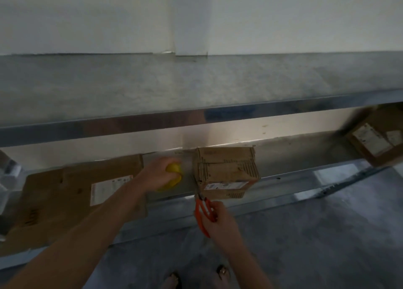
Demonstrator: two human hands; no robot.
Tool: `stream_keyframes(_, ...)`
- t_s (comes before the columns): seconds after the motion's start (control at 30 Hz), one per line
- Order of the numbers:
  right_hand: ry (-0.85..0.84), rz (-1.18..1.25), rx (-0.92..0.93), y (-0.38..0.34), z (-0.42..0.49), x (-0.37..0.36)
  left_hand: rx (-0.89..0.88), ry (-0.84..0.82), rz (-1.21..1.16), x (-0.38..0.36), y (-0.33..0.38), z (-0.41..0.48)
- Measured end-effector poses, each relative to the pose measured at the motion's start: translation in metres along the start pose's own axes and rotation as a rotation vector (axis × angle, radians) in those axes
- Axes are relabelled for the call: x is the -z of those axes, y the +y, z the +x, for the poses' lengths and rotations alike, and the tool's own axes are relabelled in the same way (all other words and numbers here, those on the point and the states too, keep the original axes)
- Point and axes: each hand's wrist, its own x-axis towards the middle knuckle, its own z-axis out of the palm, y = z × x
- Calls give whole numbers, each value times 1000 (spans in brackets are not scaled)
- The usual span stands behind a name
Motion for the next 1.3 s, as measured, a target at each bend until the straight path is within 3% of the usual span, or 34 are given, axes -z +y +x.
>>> stream_keyframes(0.27, -55, 247, -48, 0, 20, -18, -57, -69, 75, 7, 7, 7)
stream_keyframes(0.73, 37, 274, -82, -15, 35, -22, -79, -118, 90, 20, 8, 13)
stream_keyframes(1.1, 121, 28, -8, -21, 48, -15, -80, -132, 40, 24, 5, 17)
stream_keyframes(1.3, 124, -268, -36, -6, 53, -13, -91, -137, 25, 24, -5, 14)
